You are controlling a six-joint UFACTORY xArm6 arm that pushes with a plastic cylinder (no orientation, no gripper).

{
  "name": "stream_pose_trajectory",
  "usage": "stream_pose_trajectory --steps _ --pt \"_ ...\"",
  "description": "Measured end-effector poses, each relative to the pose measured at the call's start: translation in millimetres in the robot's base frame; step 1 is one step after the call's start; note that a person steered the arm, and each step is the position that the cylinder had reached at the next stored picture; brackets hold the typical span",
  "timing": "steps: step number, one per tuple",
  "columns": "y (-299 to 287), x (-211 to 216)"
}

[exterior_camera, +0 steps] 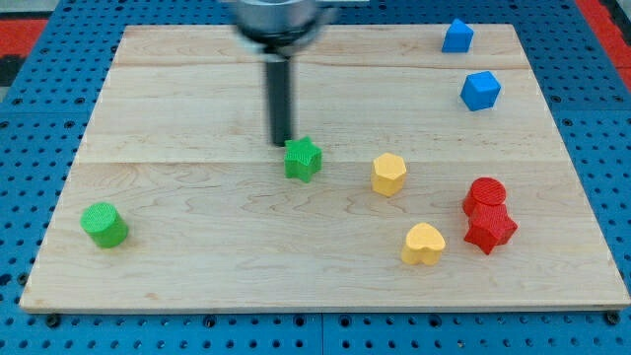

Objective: Push the green star towards the green circle

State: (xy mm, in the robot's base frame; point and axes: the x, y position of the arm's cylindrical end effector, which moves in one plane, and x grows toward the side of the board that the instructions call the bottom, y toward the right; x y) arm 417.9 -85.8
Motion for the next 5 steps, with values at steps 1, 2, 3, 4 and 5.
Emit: stream_pose_trajectory --steps 1,2,3,4,5 --pt "10.3 -25.5" --pt "72.2 -37.2" --pt "113.4 -11.6" --pt "64.0 22.2" --pt "-28.4 45.1"
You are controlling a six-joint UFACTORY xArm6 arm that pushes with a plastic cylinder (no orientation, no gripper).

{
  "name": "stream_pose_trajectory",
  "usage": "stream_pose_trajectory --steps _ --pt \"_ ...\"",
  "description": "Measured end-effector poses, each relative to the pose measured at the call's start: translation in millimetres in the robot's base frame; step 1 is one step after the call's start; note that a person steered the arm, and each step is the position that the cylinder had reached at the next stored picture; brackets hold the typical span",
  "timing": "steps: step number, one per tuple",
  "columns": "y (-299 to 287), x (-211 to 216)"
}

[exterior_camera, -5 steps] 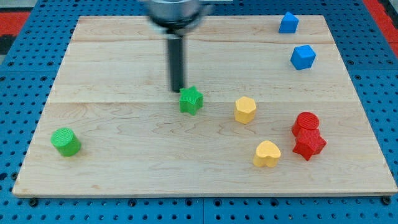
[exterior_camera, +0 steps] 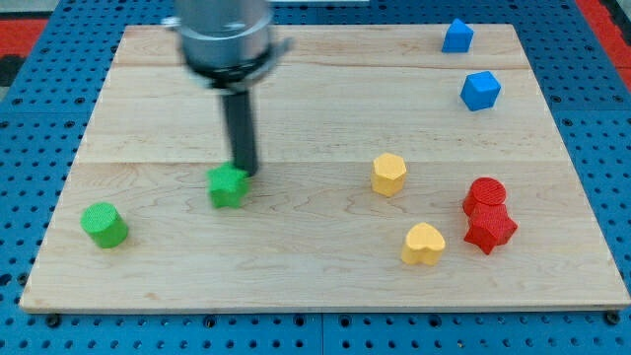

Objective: Push the green star towards the green circle

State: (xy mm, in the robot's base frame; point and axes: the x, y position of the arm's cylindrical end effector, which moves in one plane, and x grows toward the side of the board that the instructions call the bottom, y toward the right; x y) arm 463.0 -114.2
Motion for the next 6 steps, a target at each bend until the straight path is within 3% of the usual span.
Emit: stream_pose_trajectory --steps 1,2,4,6 --pt "-21.7 17.1" --pt "4.8 17.8" --pt "-62.6 45.3" --pt "-36.4 45.3"
